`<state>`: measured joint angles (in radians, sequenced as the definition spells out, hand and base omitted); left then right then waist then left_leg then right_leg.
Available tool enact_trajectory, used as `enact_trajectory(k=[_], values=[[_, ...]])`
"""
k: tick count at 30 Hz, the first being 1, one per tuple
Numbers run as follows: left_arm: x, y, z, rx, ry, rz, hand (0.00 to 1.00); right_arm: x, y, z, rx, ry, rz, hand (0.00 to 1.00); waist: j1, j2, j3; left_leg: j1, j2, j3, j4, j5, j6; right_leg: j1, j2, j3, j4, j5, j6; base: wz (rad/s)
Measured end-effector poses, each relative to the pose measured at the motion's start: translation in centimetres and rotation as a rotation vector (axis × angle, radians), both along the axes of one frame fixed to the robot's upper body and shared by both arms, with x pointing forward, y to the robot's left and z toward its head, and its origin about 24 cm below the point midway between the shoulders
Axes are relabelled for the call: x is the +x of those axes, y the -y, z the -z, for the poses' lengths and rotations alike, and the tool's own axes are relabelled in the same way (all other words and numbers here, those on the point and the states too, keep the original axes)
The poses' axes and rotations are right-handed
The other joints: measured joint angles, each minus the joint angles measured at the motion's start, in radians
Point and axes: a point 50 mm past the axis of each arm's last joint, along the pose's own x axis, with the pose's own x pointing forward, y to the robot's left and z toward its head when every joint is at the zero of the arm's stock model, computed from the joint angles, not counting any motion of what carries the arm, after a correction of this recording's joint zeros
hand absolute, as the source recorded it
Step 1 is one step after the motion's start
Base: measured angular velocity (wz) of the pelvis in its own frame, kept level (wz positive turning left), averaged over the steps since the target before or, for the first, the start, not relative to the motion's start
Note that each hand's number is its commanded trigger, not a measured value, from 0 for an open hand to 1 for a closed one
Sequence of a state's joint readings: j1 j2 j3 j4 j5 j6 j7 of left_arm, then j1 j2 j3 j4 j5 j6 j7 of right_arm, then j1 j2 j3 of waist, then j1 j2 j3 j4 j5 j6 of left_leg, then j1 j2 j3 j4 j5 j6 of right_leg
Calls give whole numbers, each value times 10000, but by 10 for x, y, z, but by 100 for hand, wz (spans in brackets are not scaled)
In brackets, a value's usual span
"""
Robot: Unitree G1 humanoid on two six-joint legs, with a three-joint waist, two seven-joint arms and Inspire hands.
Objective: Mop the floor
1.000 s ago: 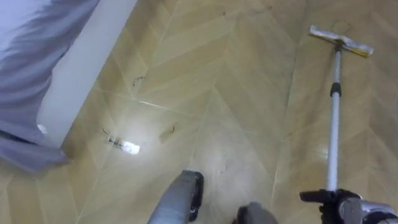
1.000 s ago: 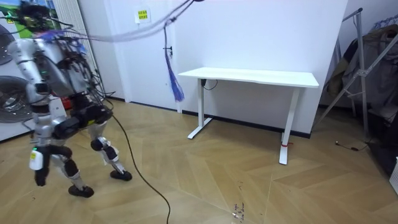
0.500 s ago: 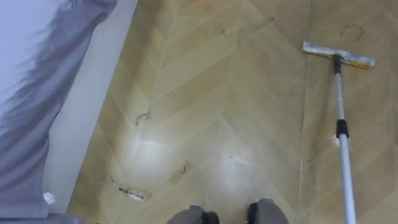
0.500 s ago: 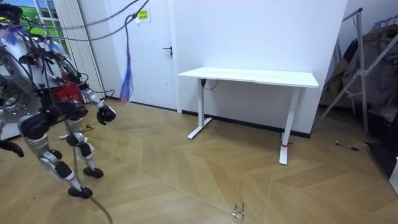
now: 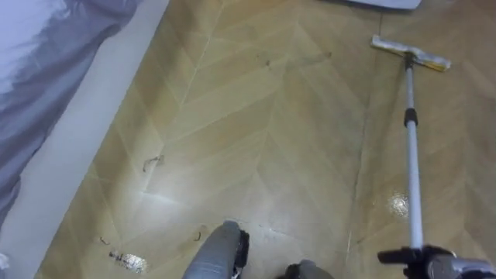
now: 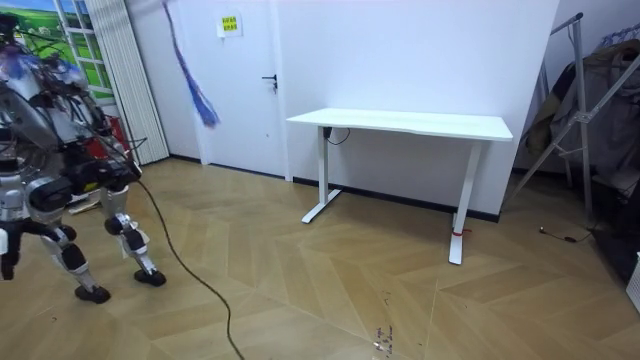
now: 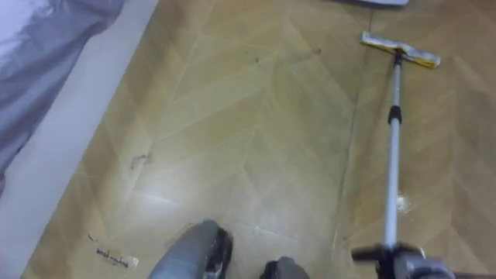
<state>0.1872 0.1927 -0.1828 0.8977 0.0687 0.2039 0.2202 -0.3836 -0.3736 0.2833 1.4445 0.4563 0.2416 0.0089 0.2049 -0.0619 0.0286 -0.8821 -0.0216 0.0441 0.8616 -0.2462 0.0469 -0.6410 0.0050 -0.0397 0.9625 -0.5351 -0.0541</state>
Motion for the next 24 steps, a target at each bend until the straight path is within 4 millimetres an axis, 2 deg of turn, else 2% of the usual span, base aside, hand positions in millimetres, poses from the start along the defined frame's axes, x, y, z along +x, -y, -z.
enact_trajectory(k=[1,2,3,4,5,6,7,8,9,10,11,12,13,14,15,16,17,19,20,21,22,23,24], values=[[7,1,-1,-141,146,84,0,-14,6,4,12,-327,87,100,3,32,0,158,-33,161,-2,-108,181,265,-151,-57,-137,-123,146,47],[10,1,-1,-190,217,116,0,-23,9,5,-8,-520,166,100,6,53,3,242,-88,241,26,-179,300,358,-258,-50,-99,-167,203,22],[13,2,-2,-270,345,133,0,-40,15,9,-67,-921,284,100,11,142,12,415,-146,415,160,-351,583,376,-434,-34,360,-105,378,10],[15,4,-2,-431,442,139,0,-63,23,12,-241,-1511,505,100,-71,455,-3,563,-315,404,431,-695,795,208,-619,-55,1228,266,753,14],[16,6,-2,-494,500,147,0,-78,27,14,-390,-1915,568,100,-113,630,-42,611,-385,404,536,-841,892,91,-703,-51,1656,514,852,27],[19,8,-3,-615,714,66,0,-109,32,18,-685,-2741,721,100,-134,942,-148,722,-485,388,701,-1080,1082,-184,-759,15,2405,1109,986,16],[21,8,-3,-633,839,8,0,-133,31,22,-863,-3375,805,100,-142,1137,-216,799,-593,359,763,-1296,1149,-525,-700,207,3001,1659,1041,6],[21,8,-3,-607,871,-61,0,-142,27,25,-853,-3608,843,100,-211,1234,-239,833,-630,357,758,-1370,1180,-683,-682,302,3239,1743,1066,-5],[21,6,-4,-563,917,-187,0,-154,17,30,-800,-3864,913,100,-417,1399,-209,915,-634,359,739,-1479,1223,-1040,-631,446,3355,1679,1049,0],[21,5,-3,-547,902,-309,0,-164,4,37,-622,-4013,949,100,-637,1447,-188,1027,-638,359,690,-1568,1231,-1487,-598,506,3146,1538,1034,0],[20,6,-3,-514,865,-319,0,-167,-3,40,-524,-4054,947,100,-697,1457,-181,1111,-638,354,637,-1614,1226,-1659,-584,538,2830,1488,1047,-3],[16,8,-2,-463,800,-407,0,-172,-13,44,-361,-4114,951,100,-874,1409,-146,1319,-637,343,511,-1694,1176,-1908,-569,623,1945,1467,1034,0],[14,13,-1,-550,747,-415,0,-175,-20,46,-276,-4180,949,100,-1051,1399,-140,1537,-645,318,412,-1782,1116,-2010,-630,620,797,1494,1004,0],[12,14,0,-587,703,-387,0,-175,-23,48,-224,-4192,936,100,-1134,1420,-157,1654,-648,301,404,-1854,1073,-2004,-644,601,257,1568,965,4],[10,16,1,-614,615,-416,0,-175,-29,50,-77,-4210,870,100,-1216,1279,-124,1874,-660,303,473,-2049,974,-1958,-628,582,-532,1843,878,5],[8,18,2,-677,482,-475,0,-176,-31,50,12,-4234,973,100,-1199,1229,-126,2075,-596,196,672,-2295,827,-1731,-535,486,-550,2152,767,0],[7,20,3,-727,422,-488,0,-176,-31,50,24,-4228,1001,100,-1163,1225,-117,2170,-577,79,741,-2392,721,-1604,-510,393,-530,2108,669,8],[5,21,3,-737,338,-451,0,-157,-30,50,61,-3867,1068,100,-1116,1209,-118,2479,-455,-240,881,-2637,453,-1207,-381,83,-410,1850,332,17],[5,21,3,-741,323,-473,0,-150,-28,48,40,-3754,1136,100,-1061,1193,-110,2545,-399,-284,951,-2716,392,-1139,-390,62,-356,1795,298,7],[5,20,3,-741,357,-619,0,-134,-24,46,12,-3399,1275,100,-926,993,-45,2677,-392,-263,994,-2812,280,-1084,-400,86,-125,1617,209,6],[6,18,2,-787,402,-795,0,-114,-20,42,-90,-2946,1313,100,-869,884,-41,2672,-372,-278,1151,-2862,183,-1083,-392,75,87,1386,100,10],[7,18,2,-772,430,-790,0,-103,-17,39,-173,-2662,1335,100,-841,859,-36,2648,-336,-260,1289,-2877,148,-1073,-362,60,166,1291,50,19],[7,16,2,-750,443,-822,0,-79,-13,33,-281,-2067,1321,100,-767,768,2,2592,-228,-207,1635,-2840,72,-1006,-307,8,326,1155,-42,19]])
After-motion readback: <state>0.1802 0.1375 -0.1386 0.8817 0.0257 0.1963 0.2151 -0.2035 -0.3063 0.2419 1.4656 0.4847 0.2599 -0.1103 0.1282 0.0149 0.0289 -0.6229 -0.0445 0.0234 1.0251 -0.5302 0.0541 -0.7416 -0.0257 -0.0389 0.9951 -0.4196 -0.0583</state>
